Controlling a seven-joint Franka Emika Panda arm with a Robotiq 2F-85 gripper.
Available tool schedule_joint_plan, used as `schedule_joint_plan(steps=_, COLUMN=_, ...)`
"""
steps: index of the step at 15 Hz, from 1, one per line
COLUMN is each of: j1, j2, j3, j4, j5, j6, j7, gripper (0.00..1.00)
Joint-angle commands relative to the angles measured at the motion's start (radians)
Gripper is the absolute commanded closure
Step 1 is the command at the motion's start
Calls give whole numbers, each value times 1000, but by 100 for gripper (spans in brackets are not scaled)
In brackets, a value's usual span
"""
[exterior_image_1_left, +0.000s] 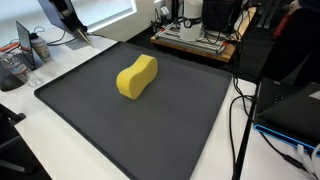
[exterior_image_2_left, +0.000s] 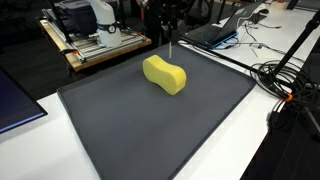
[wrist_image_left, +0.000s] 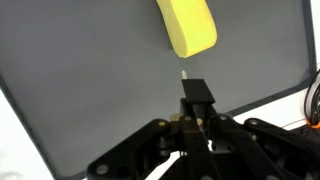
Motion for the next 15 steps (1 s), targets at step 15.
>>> schedule_joint_plan(steps=15, j1=-45, j2=-118, j3=-79, j4=-299, j5=155, j6=87, j7=-239, gripper=97)
